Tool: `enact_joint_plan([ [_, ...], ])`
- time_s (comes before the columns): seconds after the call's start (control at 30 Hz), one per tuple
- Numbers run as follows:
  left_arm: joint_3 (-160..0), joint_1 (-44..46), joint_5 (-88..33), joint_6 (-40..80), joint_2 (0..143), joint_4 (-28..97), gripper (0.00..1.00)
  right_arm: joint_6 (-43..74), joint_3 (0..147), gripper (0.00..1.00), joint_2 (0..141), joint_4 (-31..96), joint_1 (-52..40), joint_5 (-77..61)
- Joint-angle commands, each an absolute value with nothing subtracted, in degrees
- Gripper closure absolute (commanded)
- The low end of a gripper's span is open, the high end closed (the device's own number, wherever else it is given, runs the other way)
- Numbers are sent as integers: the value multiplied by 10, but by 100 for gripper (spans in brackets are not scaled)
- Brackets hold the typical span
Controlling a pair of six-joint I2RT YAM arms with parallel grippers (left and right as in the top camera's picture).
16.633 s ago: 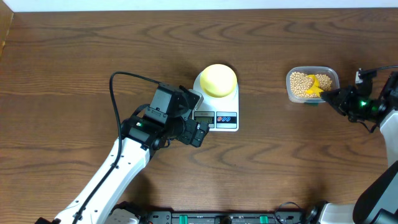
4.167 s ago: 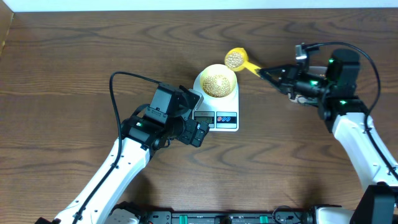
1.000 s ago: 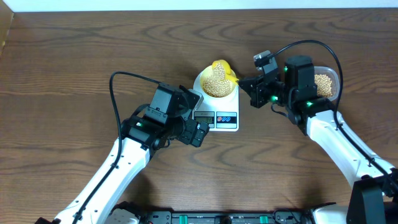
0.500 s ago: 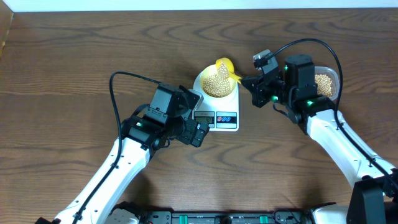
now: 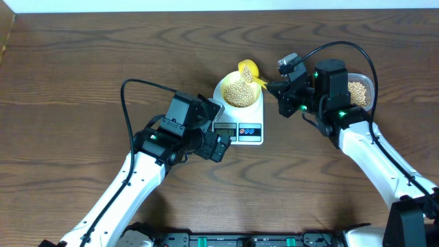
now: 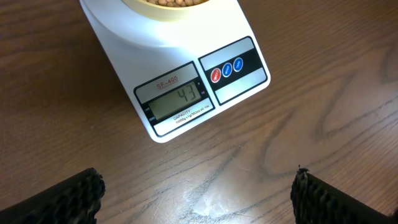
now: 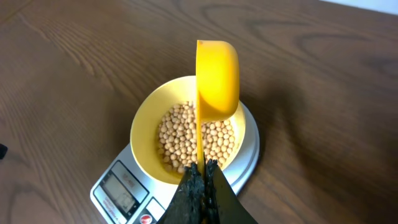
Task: Scoop item into bowl and weigh 50g on scale
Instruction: 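Hold the tipped scoop over the bowl with the right gripper, then swing the scoop back right to the soybean tub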
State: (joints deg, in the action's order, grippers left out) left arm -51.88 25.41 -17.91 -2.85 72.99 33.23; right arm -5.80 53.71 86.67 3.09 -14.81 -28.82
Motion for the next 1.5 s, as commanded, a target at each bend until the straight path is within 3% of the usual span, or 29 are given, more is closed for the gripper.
enact_joint_plan([
  [0.0, -527, 255, -184, -34, 734, 334, 2, -83, 551, 99, 841, 25, -151, -290],
  [0.43, -527, 255, -184, -34, 734, 334, 2, -124, 551, 99, 830, 58, -173, -260],
  [0.8, -527, 255, -184, -34, 734, 334, 2, -168, 551, 99, 829, 71, -245, -126],
  [1.03, -527, 255, -184, -34, 734, 334, 2, -168, 552, 99, 826, 53, -253, -119],
  [1.17, -527, 255, -184, -34, 734, 334, 2, -91, 552, 99, 802, 33, -253, -131],
  [1.4, -527, 255, -184, -34, 734, 334, 2, -155, 552, 99, 790, 96, -260, -117],
  [1.47, -527, 255, -184, -34, 734, 334, 2, -127, 552, 99, 789, 97, -260, -102],
])
